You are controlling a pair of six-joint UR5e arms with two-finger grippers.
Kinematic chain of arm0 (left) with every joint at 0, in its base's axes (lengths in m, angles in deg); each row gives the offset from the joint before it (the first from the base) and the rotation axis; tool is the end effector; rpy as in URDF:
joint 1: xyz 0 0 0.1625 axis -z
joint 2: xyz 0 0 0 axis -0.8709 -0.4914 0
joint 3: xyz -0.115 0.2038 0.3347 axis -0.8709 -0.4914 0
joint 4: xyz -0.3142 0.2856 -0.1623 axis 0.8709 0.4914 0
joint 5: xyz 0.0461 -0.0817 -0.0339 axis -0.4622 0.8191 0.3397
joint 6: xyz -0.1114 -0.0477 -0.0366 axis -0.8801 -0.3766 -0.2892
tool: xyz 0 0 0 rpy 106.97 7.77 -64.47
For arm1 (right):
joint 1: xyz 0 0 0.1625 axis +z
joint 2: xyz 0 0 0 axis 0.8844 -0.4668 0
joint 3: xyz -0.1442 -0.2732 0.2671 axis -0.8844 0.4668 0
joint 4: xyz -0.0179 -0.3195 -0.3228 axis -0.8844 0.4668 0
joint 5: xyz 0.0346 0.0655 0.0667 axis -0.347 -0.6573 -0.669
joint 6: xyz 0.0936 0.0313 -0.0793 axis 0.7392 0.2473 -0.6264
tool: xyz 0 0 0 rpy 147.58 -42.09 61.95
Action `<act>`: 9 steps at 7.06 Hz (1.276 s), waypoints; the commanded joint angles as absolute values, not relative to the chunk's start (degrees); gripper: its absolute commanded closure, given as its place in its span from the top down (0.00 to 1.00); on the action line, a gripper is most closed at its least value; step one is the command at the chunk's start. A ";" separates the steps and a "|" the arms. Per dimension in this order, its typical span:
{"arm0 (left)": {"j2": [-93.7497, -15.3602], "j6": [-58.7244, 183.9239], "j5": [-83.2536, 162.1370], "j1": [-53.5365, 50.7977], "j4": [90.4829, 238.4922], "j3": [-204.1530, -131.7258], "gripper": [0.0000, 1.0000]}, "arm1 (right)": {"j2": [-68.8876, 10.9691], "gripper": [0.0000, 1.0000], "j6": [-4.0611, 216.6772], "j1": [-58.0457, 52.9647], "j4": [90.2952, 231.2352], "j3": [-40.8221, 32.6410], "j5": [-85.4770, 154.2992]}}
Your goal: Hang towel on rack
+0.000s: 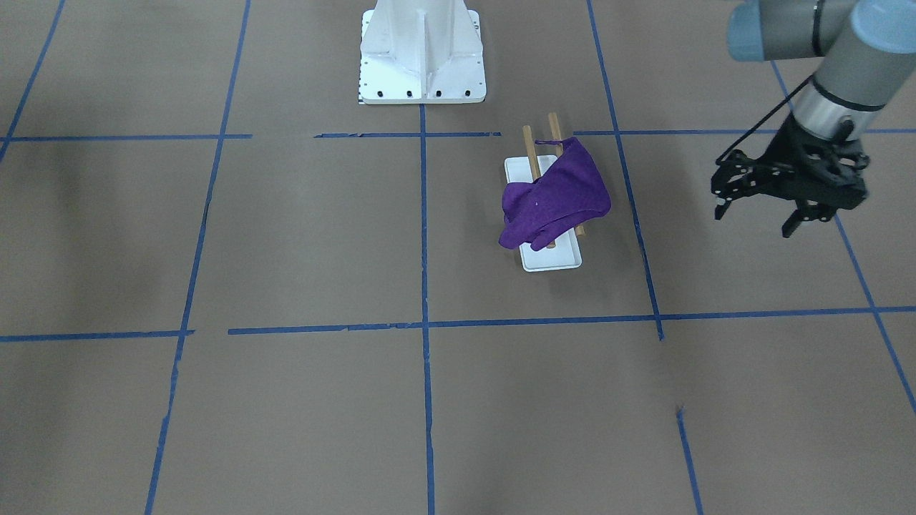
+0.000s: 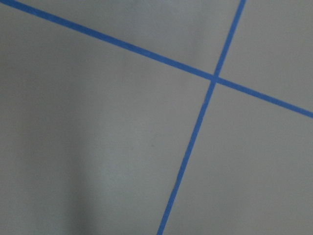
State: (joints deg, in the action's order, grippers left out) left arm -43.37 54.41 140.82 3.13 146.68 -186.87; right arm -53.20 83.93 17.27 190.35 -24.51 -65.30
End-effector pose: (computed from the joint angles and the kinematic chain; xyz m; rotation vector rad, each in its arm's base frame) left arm 0.2018 -0.5538 0.3858 0.3366 0.7646 0.2399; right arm -0.0253 -0.4900 0.5276 0.0268 -0.5749 -0.2936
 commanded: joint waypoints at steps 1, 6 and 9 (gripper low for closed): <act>-41.38 59.64 145.97 15.57 141.30 -177.75 1.00 | -59.23 1.00 80.51 23.41 185.82 -20.27 -71.21; -31.38 85.94 146.14 29.70 136.55 -172.50 1.00 | -60.40 1.00 89.26 25.98 177.93 -17.89 -72.73; -28.98 86.03 146.32 29.61 136.45 -173.56 1.00 | -60.31 1.00 89.19 25.98 177.53 -17.88 -72.82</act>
State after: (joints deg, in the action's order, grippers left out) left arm -29.29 86.01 146.28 29.65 136.62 -173.31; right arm -60.31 89.12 25.98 177.78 -17.92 -72.81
